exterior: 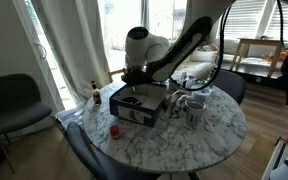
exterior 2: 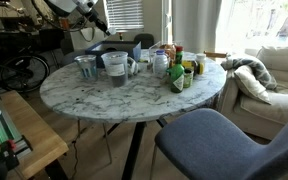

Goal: Put the measuring cup into to the box

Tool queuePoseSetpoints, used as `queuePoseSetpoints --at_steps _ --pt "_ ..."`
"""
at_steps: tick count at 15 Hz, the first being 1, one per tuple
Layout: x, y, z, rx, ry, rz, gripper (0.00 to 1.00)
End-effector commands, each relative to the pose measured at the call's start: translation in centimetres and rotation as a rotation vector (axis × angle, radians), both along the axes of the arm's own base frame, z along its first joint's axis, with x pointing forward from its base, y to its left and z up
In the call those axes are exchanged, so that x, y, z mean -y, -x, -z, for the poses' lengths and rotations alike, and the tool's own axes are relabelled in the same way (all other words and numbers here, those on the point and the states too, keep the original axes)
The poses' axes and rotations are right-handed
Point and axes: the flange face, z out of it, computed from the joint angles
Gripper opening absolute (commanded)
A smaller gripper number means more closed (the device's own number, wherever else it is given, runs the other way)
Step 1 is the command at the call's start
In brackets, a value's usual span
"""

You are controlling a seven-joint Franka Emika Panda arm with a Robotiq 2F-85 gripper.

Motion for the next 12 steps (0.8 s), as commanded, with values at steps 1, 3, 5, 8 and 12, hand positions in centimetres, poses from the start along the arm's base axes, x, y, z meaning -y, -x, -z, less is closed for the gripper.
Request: queuePoseSetpoints --at_steps 1,3,5,8,12 --pt "-1.8 -1.6 2.8 -0.063 0.052 0.053 0.02" --pt "-2.1 -2.5 3.4 -0.078 0.034 0.09 0.02" --pt "-1.9 -3.6 3.6 -0.089 0.022 0.106 0.02" --pt "-1.2 -4.8 4.0 -0.116 0.015 0.148 0.22" --pt "-1.2 -4.8 4.0 -0.173 0.006 0.192 0.55"
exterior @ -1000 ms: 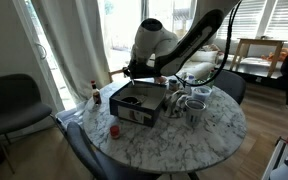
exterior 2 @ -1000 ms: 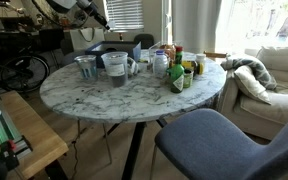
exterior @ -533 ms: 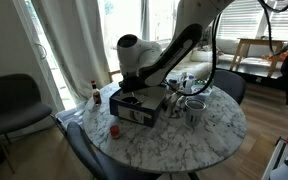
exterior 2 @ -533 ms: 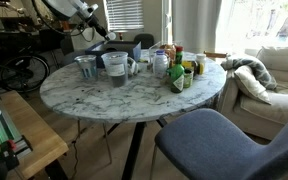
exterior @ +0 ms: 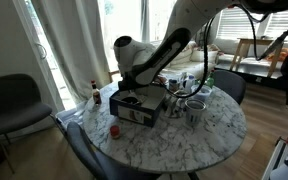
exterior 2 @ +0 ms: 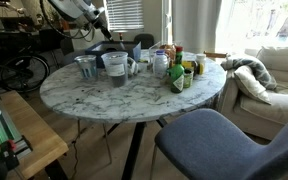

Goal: Put the measuring cup into to the box

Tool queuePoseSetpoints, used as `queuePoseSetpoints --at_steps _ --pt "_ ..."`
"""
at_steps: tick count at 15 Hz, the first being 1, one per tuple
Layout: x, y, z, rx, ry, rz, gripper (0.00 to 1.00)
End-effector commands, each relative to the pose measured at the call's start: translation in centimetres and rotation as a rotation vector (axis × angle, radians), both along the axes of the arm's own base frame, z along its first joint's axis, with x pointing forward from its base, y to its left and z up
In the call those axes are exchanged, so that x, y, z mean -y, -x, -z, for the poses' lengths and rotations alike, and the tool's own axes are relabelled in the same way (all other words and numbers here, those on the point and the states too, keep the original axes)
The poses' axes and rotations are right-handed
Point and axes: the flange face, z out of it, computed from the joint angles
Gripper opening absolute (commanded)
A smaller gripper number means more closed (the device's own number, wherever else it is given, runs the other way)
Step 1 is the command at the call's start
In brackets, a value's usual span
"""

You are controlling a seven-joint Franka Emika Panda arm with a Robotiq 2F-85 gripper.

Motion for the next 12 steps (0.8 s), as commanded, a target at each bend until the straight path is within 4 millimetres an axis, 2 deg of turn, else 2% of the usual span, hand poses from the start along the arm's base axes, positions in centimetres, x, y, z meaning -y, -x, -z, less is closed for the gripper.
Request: queuePoseSetpoints --at_steps 1,4,6,10,11,12 --pt "-0.2 -0.2 -0.5 -0.043 -0.008 0.04 0.62" --pt "-0.7 0.2 -2.6 -0.018 -0.09 0.043 0.86" --pt "-1.4 1.4 -5.2 -0.004 -0.205 -0.01 1.0" --pt "-1.5 5.3 -11.6 0.104 -0.33 -0.187 1.0" --pt "-2.6 2.0 -9.6 0.082 -0.284 -0.13 1.0" --pt "-2.4 2.9 -11.0 0.102 -0.306 -0.159 1.0"
